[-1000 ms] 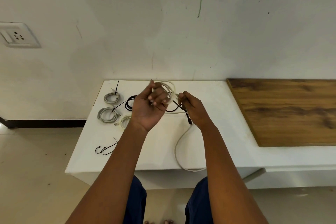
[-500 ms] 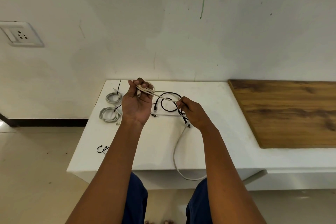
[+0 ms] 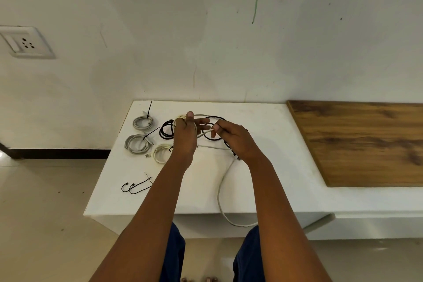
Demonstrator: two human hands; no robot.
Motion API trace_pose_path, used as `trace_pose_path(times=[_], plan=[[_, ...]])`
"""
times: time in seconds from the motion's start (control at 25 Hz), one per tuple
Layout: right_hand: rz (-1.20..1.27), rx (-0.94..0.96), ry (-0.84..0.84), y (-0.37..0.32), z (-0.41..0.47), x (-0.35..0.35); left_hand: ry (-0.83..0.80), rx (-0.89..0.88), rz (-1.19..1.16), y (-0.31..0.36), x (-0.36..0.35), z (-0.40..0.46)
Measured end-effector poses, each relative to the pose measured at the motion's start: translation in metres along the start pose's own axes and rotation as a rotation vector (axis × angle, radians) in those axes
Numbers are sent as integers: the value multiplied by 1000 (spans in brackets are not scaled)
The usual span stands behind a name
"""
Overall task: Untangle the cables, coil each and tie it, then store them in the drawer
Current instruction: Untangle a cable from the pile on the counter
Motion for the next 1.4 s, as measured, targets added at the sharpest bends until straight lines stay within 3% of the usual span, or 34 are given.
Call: trace_pose_path(times=[0.16,0.32,0.52,0.64,1.0,1.08,1.4], plan=[[-7,134,83,-3,1,7,-235,-16,252,-4,-4,-6],[166,87,101,-4,-4,11,-394,62,304,-6,-8,-12],[372,51,112,-12,-6,6,-559,255,-40,-5,-10,-16],[454,17,139,-16,-7,4,-571,340,-268,-4,-11,-17],[762,-116,38,-19,-15,-16,-562,335,-577,-1,-12,-15],[794,-89,79,-20,-15,-17,-519,312,-522,0,-12,-15],[741,-34,140,-29,-12,-32,76,107,-278,6,-15,-24]])
Point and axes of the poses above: each hand's wrist, its own z-axis towards the middle knuckle, its own x-axis out of the back of the hand, y = z × x, the point moved 3 cm from there along z, towards the middle knuckle, and after that the axes turned 3 degrees about -x, right-handed, at the moved point
